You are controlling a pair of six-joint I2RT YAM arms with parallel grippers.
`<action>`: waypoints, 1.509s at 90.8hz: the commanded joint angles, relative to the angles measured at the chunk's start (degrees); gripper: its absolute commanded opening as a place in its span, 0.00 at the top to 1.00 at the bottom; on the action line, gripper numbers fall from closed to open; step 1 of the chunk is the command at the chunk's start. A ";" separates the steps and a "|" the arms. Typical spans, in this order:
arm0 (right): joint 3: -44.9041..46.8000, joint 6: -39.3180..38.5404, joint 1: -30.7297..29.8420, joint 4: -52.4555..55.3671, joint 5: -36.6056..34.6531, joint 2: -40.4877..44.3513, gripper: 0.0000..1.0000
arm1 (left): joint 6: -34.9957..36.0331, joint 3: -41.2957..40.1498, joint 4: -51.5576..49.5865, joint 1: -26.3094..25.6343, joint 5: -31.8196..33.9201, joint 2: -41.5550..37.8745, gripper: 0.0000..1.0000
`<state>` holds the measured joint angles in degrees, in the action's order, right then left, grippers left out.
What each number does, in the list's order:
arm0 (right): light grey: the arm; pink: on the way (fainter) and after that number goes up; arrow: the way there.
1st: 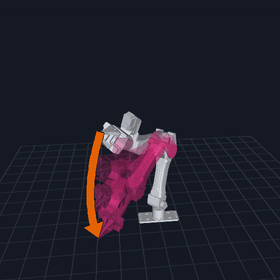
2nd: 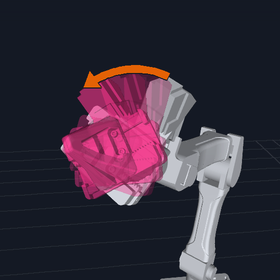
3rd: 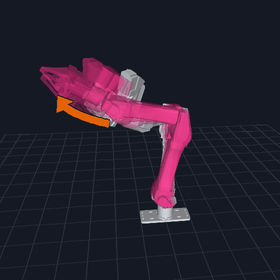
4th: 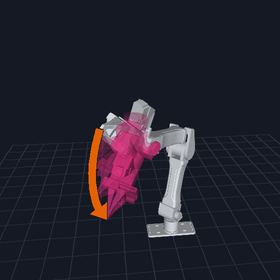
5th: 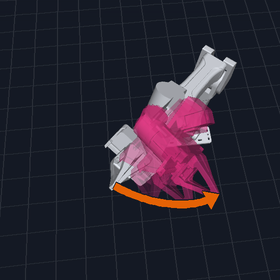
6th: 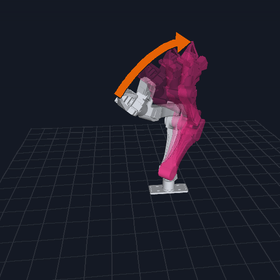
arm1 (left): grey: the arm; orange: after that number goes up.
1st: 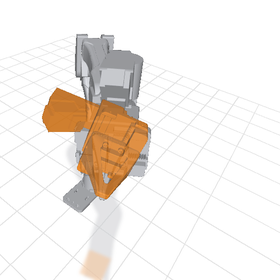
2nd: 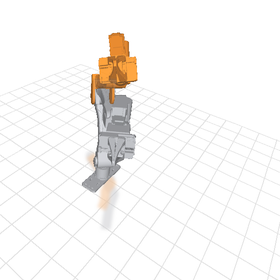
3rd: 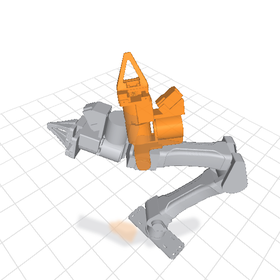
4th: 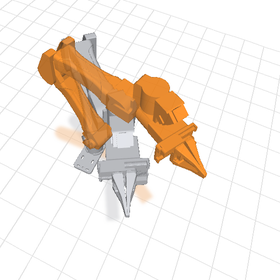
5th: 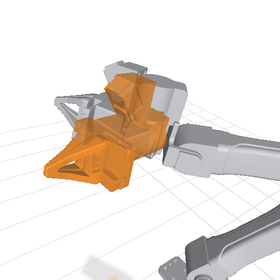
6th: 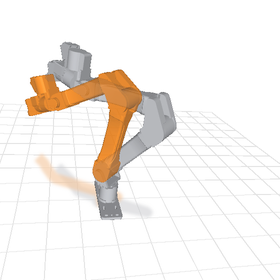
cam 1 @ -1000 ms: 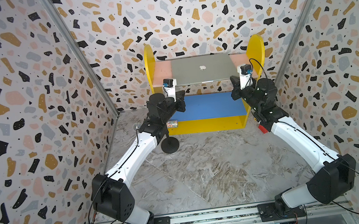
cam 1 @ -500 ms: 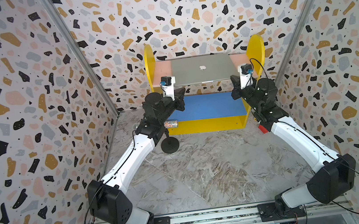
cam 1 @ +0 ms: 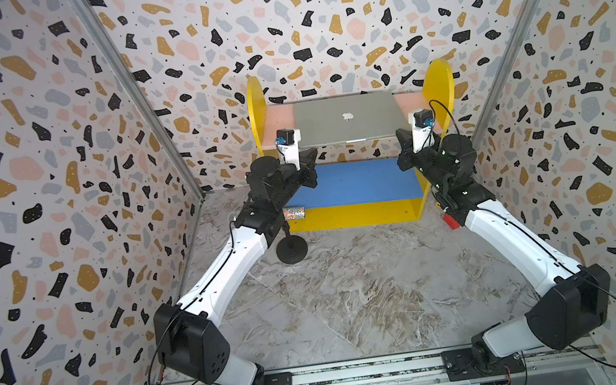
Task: Close the laptop lid and set it aside
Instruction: Place the laptop on the shelf.
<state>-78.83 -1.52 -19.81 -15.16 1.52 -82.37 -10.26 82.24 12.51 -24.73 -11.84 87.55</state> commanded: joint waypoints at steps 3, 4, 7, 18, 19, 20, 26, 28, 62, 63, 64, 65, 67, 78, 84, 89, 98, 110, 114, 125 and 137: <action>-2.41 0.16 0.30 -1.46 -0.03 0.08 1.00 | 0.23 2.57 3.39 0.55 0.81 0.38 0.95; -2.40 0.13 0.30 -1.46 -0.03 0.05 1.00 | 0.24 2.57 3.35 0.56 0.87 0.41 0.95; -2.40 0.13 0.30 -1.45 -0.03 0.10 1.00 | 0.27 2.70 3.35 0.56 1.01 0.56 0.95; -2.41 0.14 0.30 -1.53 -0.02 0.10 1.00 | 0.45 3.03 3.42 0.65 1.43 1.07 0.94; -2.44 0.13 0.30 -1.49 0.02 0.10 1.00 | 0.48 3.11 3.41 0.65 1.45 1.15 0.94; -2.50 0.12 0.30 -1.47 0.00 0.10 1.00 | 0.49 3.15 3.44 0.65 1.50 1.18 0.94; -2.47 0.19 0.30 -1.50 0.06 0.07 1.00 | 0.46 3.32 3.47 0.69 1.71 1.60 0.94; -2.47 0.13 0.30 -1.49 0.06 0.10 1.00 | 0.45 3.40 3.46 0.66 1.77 1.71 0.94; -2.77 0.11 0.39 -1.37 0.06 -0.15 1.00 | 0.85 5.93 3.10 1.18 2.10 4.03 0.93; -2.75 0.11 0.35 -1.37 0.11 -0.16 1.00 | 0.81 6.01 3.07 1.18 2.09 4.07 0.93; -2.74 0.11 0.37 -1.37 0.13 -0.20 1.00 | 0.83 6.05 3.10 1.18 2.09 4.14 0.93; -2.74 0.11 0.37 -1.37 0.13 -0.20 1.00 | 0.85 6.07 3.12 1.22 2.08 4.18 0.93; -2.80 0.11 0.38 -1.37 0.15 -0.24 1.00 | 0.83 6.20 3.08 1.28 2.08 4.27 0.93; -2.83 0.20 0.39 -1.37 0.24 -0.34 1.00 | 0.83 6.66 3.02 1.43 2.08 4.88 0.93; -2.91 0.24 0.39 -1.37 0.24 -0.42 1.00 | 0.86 6.94 3.04 1.52 2.08 5.19 0.93; -2.91 0.29 0.39 -1.37 0.24 -0.43 1.00 | 0.71 7.17 3.04 1.66 2.04 5.34 0.93; -3.00 0.26 0.39 -1.37 0.24 -0.45 1.00 | 0.72 7.57 2.98 1.70 1.92 5.57 0.93; -3.16 0.28 0.46 -1.39 0.24 -0.60 1.00 | 0.60 7.97 3.04 1.89 1.77 5.96 0.93; -3.17 0.28 0.48 -1.37 0.24 -0.64 1.00 | 0.54 8.09 3.02 1.90 1.73 6.12 0.93; -3.26 0.23 0.43 -1.45 0.24 -0.77 1.00 | 0.37 8.16 3.13 1.98 1.64 6.32 0.93; -3.39 0.13 0.48 -1.45 0.24 -1.03 1.00 | 0.41 8.37 3.13 1.97 1.64 6.54 0.93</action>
<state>-79.37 -1.52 -19.55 -15.46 1.76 -83.31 -10.07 88.03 12.91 -23.49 -11.46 93.03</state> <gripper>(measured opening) 0.036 0.072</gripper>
